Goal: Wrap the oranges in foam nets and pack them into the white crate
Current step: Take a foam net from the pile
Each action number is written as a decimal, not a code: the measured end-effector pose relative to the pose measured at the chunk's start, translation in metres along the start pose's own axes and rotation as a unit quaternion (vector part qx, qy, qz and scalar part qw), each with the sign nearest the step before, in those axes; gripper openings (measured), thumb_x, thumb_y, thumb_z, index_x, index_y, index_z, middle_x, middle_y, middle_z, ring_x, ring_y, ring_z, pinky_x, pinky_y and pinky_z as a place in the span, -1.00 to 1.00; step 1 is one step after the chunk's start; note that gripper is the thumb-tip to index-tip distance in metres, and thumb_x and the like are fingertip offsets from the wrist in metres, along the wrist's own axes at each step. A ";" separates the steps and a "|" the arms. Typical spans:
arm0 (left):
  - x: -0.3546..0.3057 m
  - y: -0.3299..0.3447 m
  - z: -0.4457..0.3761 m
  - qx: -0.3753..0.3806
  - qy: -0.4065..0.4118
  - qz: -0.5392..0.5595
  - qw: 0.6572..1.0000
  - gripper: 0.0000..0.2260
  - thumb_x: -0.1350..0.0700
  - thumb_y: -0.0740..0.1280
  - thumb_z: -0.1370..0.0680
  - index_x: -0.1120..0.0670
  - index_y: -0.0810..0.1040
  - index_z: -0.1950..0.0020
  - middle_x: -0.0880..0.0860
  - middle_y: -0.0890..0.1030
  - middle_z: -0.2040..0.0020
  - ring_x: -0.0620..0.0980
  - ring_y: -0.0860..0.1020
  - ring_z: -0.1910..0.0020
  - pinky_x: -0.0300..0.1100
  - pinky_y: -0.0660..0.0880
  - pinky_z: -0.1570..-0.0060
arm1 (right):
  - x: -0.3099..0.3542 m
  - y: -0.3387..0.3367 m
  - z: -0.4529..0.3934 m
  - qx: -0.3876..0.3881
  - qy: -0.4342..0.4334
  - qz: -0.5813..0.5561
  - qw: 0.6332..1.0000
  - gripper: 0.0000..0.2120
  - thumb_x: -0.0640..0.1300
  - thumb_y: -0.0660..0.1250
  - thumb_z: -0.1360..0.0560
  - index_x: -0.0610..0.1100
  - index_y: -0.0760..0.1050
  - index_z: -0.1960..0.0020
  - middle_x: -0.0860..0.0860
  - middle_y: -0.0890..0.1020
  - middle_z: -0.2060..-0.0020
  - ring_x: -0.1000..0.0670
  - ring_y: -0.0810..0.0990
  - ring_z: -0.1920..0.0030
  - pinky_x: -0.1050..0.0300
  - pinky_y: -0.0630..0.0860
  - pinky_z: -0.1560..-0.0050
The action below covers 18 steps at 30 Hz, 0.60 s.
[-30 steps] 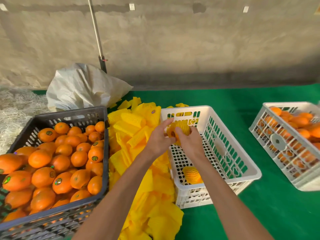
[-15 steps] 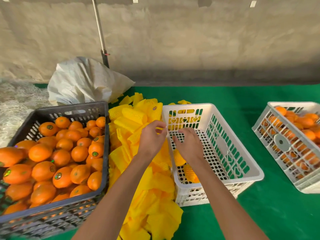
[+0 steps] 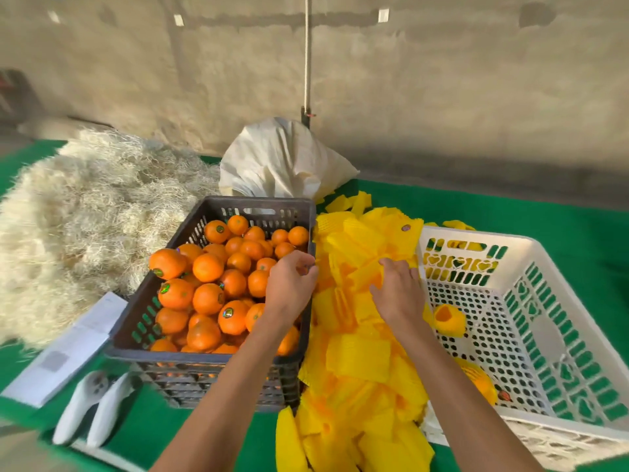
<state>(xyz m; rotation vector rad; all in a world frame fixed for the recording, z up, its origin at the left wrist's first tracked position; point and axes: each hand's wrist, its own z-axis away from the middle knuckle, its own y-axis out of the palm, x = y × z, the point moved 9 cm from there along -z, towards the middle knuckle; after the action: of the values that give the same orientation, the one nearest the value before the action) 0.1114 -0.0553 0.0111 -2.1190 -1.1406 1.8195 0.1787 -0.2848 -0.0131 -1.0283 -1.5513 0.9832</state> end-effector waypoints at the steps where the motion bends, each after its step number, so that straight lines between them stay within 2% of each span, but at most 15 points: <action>1: 0.004 -0.004 0.001 -0.003 -0.003 -0.004 1.000 -0.84 0.11 0.42 -0.61 0.08 0.67 -0.18 -0.06 0.69 -0.07 -0.14 0.62 -0.02 -0.47 0.47 0.20 | -0.001 -0.003 0.000 -0.026 0.011 0.017 0.999 -0.53 -0.01 0.34 -0.61 -0.09 0.35 -0.47 -0.11 0.50 -0.30 -0.17 0.44 -0.32 -0.04 0.39 -0.26; 4: 0.010 -0.012 0.003 -0.010 -0.005 -0.005 1.000 -0.83 0.08 0.41 -0.63 0.06 0.68 -0.18 -0.09 0.69 -0.08 -0.18 0.62 -0.01 -0.43 0.50 0.21 | -0.003 -0.014 -0.003 -0.084 0.013 0.079 0.993 -0.72 -0.07 0.25 -0.63 -0.14 0.48 -0.31 -0.10 0.59 -0.17 -0.13 0.53 -0.20 -0.01 0.35 -0.23; 6: 0.011 -0.015 0.005 -0.015 0.000 0.004 1.000 -0.84 0.07 0.40 -0.63 0.05 0.68 -0.17 -0.10 0.69 -0.07 -0.18 0.63 -0.01 -0.35 0.56 0.17 | -0.004 -0.020 -0.005 -0.105 0.000 0.073 0.992 -0.76 -0.09 0.25 -0.61 -0.16 0.57 -0.20 -0.11 0.63 -0.10 -0.14 0.56 -0.16 -0.03 0.35 -0.21; 9: 0.011 -0.019 0.006 -0.019 0.005 0.012 1.000 -0.84 0.07 0.39 -0.63 0.06 0.68 -0.17 -0.09 0.69 -0.06 -0.19 0.63 0.00 -0.28 0.61 0.12 | 0.006 -0.038 -0.004 -0.148 -0.016 -0.017 0.989 -0.77 -0.11 0.33 -0.55 -0.19 0.62 -0.13 -0.15 0.66 -0.02 -0.19 0.59 -0.08 -0.08 0.39 -0.19; 12: 0.008 -0.022 0.006 -0.027 0.002 0.040 0.999 -0.85 0.07 0.38 -0.64 0.07 0.69 -0.15 -0.10 0.69 -0.01 -0.24 0.62 0.03 -0.40 0.55 0.14 | 0.043 -0.060 0.002 -0.193 -0.082 -0.101 0.973 -0.82 -0.12 0.38 -0.52 -0.16 0.60 -0.09 -0.10 0.65 0.02 -0.15 0.59 -0.04 -0.09 0.44 -0.14; 13: 0.006 -0.024 0.006 -0.028 -0.003 0.061 0.998 -0.84 0.04 0.37 -0.65 0.08 0.69 -0.14 -0.09 0.70 0.01 -0.23 0.63 0.05 -0.39 0.54 0.16 | 0.058 -0.065 0.006 -0.199 -0.110 -0.125 0.966 -0.83 -0.12 0.38 -0.52 -0.14 0.59 -0.08 -0.07 0.64 0.02 -0.12 0.59 -0.03 -0.07 0.47 -0.10; 15: 0.005 -0.023 0.005 -0.010 -0.039 0.151 0.988 -0.76 -0.04 0.33 -0.68 0.10 0.67 -0.13 -0.01 0.72 0.04 -0.14 0.69 0.09 -0.27 0.59 0.17 | 0.088 -0.071 0.015 -0.201 -0.174 -0.164 0.950 -0.85 -0.12 0.38 -0.53 -0.11 0.56 -0.09 -0.03 0.62 0.01 -0.06 0.58 -0.01 0.02 0.53 0.00; 18: 0.006 -0.019 0.008 0.034 -0.144 0.341 0.928 -0.70 -0.15 0.35 -0.65 0.07 0.66 -0.12 0.08 0.75 0.00 0.00 0.75 0.04 -0.16 0.67 0.15 | 0.128 -0.068 0.034 -0.183 -0.272 -0.205 0.922 -0.85 -0.14 0.37 -0.55 -0.11 0.52 -0.11 0.01 0.60 -0.04 0.00 0.58 -0.03 0.12 0.58 0.07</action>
<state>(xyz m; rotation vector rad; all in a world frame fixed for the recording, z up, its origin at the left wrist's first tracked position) 0.0959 -0.0413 0.0144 -2.4565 -0.3560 2.4670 0.1169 -0.1881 0.0824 -0.6410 -2.3661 0.7229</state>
